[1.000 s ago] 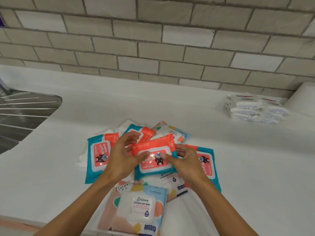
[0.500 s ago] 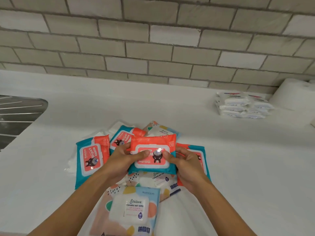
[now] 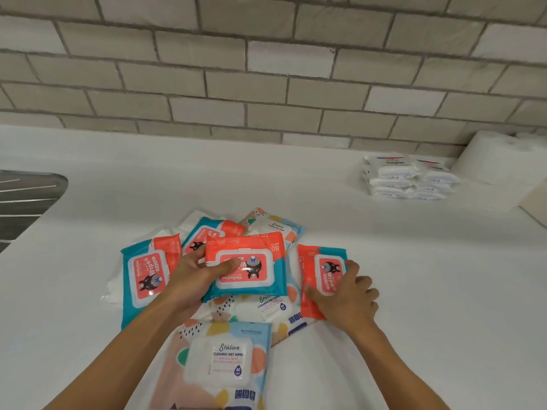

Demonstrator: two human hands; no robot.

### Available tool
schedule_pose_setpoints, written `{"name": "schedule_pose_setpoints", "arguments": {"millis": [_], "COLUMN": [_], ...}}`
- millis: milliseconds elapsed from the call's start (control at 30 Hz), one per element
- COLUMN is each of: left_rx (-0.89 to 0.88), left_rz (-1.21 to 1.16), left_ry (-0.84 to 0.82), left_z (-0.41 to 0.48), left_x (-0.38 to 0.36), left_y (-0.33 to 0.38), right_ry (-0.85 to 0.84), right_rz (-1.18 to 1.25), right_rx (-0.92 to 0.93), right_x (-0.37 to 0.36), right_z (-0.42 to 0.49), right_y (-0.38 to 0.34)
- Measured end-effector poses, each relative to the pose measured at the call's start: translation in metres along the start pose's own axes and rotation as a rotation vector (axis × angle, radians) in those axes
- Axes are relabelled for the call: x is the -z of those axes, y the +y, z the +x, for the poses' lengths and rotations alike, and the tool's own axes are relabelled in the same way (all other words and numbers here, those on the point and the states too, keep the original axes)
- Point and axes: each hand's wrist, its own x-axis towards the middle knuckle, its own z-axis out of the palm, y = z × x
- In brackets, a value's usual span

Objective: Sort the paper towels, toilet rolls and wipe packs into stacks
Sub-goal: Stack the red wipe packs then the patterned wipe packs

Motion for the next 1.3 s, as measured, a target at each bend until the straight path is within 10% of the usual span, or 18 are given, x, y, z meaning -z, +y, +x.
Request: {"name": "schedule_pose_setpoints", "arguments": {"millis": [667,1300], "left_rx": [-0.018,-0.079], "left_rz": [0.006,0.014], "left_ry": [0.019,0.049], "left_z": [0.028,0.111], "left_x": [-0.053,-0.141], "left_y": [0.007,0.057], "right_ry": [-0.242,-0.229], "right_rz": [0.419,0.146], "right_rx": [0.070,0.480], "right_x": [0.056,0.165], "right_z": [0.065,0.225], "right_y": [0.021,-0.052]}}
